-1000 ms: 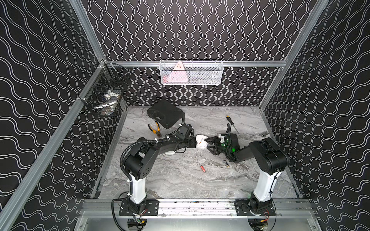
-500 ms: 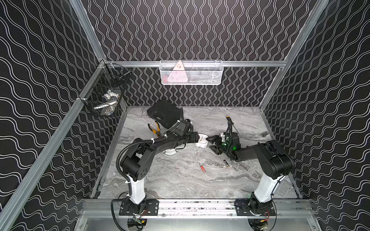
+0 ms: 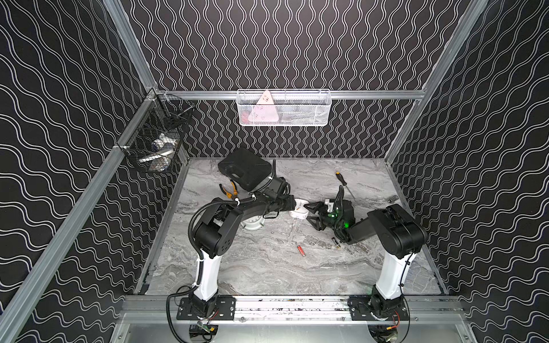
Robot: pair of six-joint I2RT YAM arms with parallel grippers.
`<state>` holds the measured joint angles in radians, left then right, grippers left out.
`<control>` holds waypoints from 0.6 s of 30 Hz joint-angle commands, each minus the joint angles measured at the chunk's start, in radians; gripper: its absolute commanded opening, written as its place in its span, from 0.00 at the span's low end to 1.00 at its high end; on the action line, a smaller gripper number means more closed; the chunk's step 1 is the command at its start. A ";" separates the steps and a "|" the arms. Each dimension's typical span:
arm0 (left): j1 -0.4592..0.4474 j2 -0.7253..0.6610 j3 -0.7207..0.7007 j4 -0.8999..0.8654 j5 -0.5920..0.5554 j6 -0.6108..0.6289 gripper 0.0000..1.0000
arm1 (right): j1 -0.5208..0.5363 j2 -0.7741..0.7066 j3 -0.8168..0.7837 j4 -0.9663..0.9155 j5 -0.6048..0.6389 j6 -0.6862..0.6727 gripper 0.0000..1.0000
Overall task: Insert the battery into the alarm
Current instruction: Adjust the alarm at the center of the board.
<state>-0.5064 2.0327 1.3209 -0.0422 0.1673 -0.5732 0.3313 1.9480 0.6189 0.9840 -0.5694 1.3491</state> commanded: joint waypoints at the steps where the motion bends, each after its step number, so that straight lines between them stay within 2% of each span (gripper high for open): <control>1: 0.001 0.001 -0.008 0.000 0.009 -0.004 0.57 | 0.002 0.032 0.008 -0.059 0.031 0.036 0.75; 7: 0.001 -0.009 -0.015 0.002 0.008 -0.004 0.57 | 0.002 0.029 0.010 -0.053 0.037 0.029 0.58; 18: 0.001 -0.031 -0.034 0.030 0.023 -0.016 0.62 | 0.001 0.011 0.008 -0.021 0.012 0.021 0.43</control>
<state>-0.5056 2.0178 1.2938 -0.0204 0.1833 -0.5743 0.3321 1.9656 0.6300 0.9752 -0.5594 1.3674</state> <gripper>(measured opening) 0.615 0.437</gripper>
